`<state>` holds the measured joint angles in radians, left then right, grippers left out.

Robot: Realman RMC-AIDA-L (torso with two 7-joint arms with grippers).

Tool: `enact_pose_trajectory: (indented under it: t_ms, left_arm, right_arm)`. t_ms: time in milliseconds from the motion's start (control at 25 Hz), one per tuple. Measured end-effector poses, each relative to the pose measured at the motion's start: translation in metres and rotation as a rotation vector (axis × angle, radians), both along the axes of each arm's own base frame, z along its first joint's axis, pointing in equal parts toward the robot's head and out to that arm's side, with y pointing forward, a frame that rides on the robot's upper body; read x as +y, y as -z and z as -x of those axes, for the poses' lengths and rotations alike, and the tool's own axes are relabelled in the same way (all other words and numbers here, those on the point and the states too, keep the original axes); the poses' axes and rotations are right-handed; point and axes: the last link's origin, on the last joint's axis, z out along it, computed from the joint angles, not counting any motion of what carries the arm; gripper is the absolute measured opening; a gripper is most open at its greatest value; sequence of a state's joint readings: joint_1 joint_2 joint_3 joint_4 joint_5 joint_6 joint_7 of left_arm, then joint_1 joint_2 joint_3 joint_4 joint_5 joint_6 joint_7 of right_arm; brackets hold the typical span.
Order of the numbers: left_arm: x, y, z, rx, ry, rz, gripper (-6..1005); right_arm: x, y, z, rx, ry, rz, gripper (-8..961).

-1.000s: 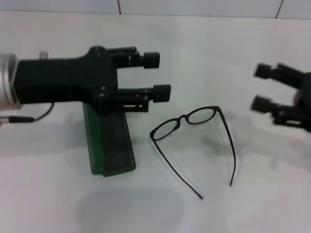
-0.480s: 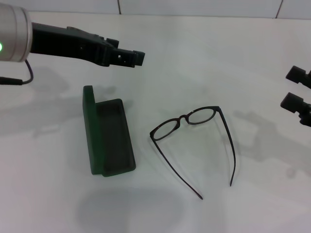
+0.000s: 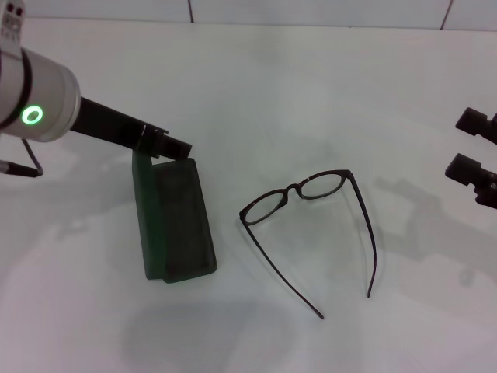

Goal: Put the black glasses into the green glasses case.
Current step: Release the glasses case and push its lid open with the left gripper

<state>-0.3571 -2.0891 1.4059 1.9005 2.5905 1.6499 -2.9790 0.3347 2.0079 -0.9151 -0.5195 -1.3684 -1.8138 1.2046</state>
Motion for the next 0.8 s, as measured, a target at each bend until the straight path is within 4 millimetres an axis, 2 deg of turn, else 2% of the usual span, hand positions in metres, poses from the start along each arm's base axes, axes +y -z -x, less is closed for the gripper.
enact_pose_trajectory:
  t_ms: [240, 800]
  left_arm:
    - [-0.001, 0.003, 0.005, 0.049, -0.028, -0.013, 744]
    - [0.009, 0.018, 0.036, 0.090, -0.133, 0.009, 738]
  right_arm:
    - [0.001, 0.000, 0.000, -0.003, -0.003, -0.012, 885]
    - [0.001, 0.001, 0.000, -0.004, -0.004, -0.019, 885]
